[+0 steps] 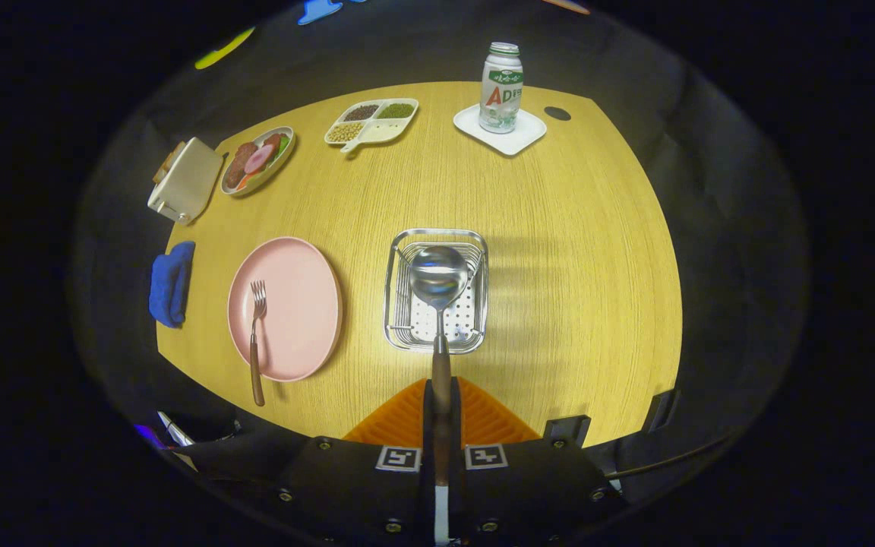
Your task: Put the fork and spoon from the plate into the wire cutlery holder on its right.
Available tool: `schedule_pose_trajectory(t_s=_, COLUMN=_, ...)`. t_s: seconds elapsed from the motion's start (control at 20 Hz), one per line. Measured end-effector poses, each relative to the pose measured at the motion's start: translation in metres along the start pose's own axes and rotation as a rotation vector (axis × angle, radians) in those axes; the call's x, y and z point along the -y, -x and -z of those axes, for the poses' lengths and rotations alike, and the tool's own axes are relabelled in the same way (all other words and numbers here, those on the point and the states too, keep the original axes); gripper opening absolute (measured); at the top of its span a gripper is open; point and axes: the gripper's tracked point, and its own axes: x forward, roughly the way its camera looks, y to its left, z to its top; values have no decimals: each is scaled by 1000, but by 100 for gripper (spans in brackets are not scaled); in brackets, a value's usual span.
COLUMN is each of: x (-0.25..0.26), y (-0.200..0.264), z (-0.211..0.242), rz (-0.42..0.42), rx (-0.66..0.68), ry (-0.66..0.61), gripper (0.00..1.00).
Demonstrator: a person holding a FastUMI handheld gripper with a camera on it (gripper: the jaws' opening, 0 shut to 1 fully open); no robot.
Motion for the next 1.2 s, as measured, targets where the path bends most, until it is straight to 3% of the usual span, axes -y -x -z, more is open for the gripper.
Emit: schedule_pose_trajectory(t_s=1.2, x=5, y=-13, z=-22, rz=-51, rx=-387, ry=10, gripper=9)
